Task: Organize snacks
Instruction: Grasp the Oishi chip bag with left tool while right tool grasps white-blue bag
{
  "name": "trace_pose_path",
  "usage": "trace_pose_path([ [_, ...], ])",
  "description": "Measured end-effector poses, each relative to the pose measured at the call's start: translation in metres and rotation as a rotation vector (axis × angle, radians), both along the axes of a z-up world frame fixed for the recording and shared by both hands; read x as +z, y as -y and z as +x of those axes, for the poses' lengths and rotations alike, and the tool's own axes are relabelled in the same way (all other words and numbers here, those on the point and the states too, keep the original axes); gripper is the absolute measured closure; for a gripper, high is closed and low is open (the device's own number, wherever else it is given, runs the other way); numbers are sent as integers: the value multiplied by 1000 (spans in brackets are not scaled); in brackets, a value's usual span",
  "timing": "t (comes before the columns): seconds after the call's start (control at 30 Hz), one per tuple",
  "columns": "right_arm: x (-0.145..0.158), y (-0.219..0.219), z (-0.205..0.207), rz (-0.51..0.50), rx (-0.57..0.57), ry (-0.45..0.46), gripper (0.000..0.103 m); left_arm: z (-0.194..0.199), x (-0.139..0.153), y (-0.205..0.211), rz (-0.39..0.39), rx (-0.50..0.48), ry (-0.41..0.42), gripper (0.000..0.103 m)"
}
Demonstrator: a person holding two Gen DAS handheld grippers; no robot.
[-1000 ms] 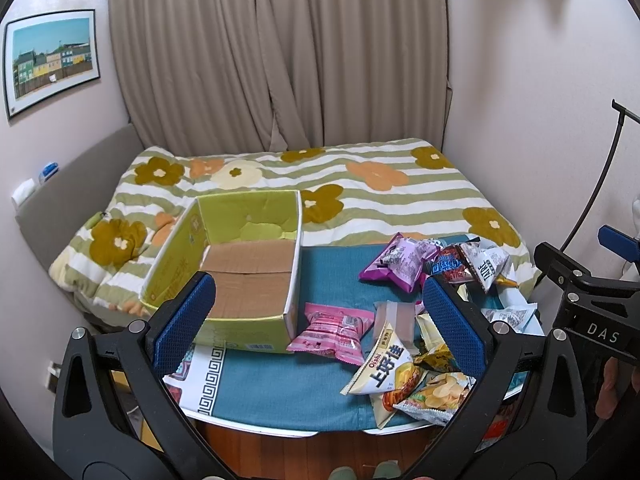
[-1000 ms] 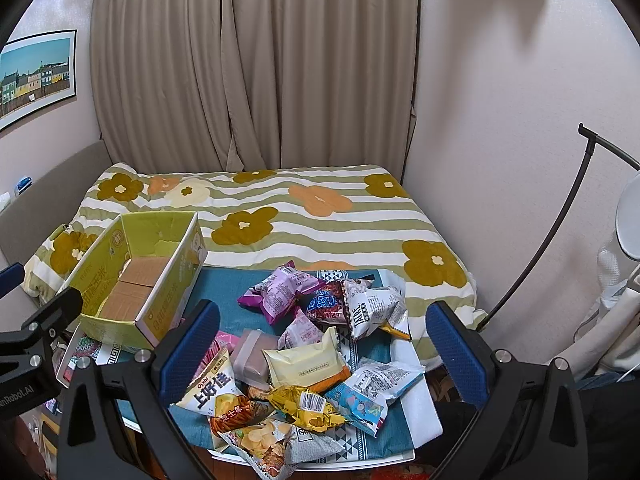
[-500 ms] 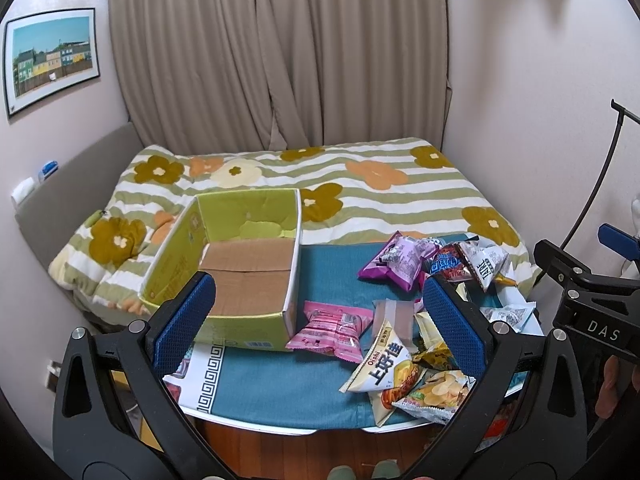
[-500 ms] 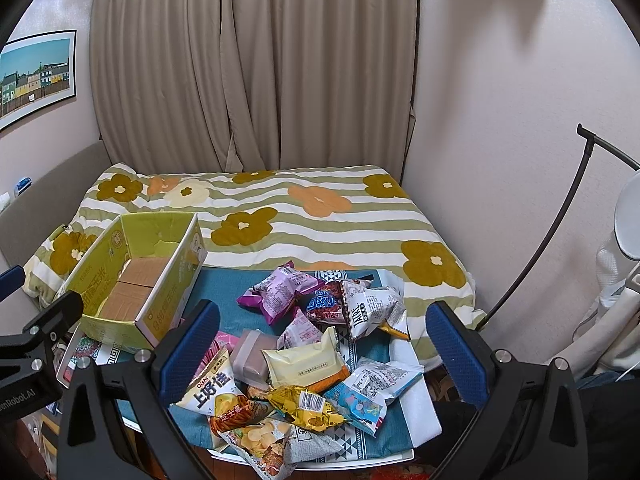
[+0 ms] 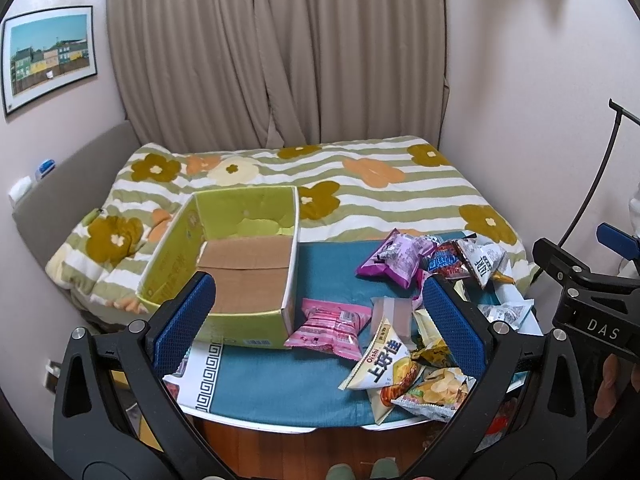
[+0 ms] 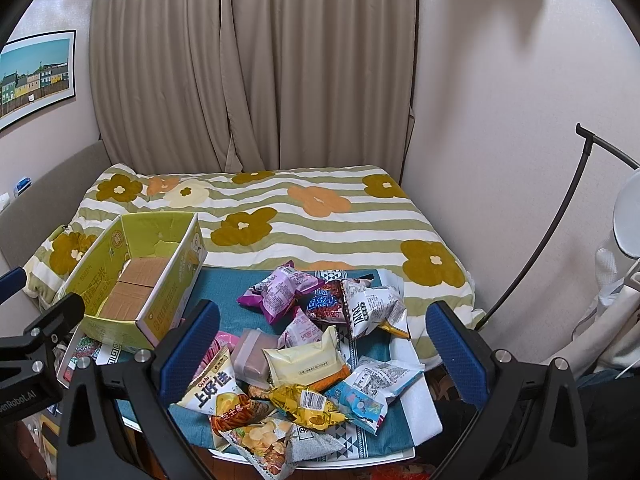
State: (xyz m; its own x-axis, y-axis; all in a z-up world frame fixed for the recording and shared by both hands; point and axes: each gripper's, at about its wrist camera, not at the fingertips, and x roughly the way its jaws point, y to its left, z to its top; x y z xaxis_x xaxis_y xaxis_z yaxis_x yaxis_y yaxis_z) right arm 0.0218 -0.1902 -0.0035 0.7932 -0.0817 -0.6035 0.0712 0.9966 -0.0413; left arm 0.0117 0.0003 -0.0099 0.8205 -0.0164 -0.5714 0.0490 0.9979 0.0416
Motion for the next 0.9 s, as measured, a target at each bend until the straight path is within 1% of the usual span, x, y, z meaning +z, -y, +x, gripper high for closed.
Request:
trace_pose_path([
  [0.17,-1,1,1,2,-5,-2,0,6,-1,-3,-15,-13,-29,0],
  [0.27,-2,5,2,12,-15,-10,0,15,-4,-7,-29,-24,-71,0],
  [0.37,-9,10,3,15,-32,-32,0,27,-18,-10,-52,-40,-133,0],
  [0.53,-32,24,5,41,-66,-109,0,46,-57,-10,-111,-97,-255,0],
  [0.63,-54,35,8,55,-73,-162,0,56,-87,-3,-147,-112,-324,1],
  [0.73,-77,47,13,74,-57,-217,0,64,-119,7,-191,-123,-404,1],
  [0.8,-94,54,16,90,-44,-258,0,67,-139,13,-217,-116,-445,1],
  [0.9,-117,59,20,100,13,-302,0,73,-163,22,-247,-72,-491,1],
])
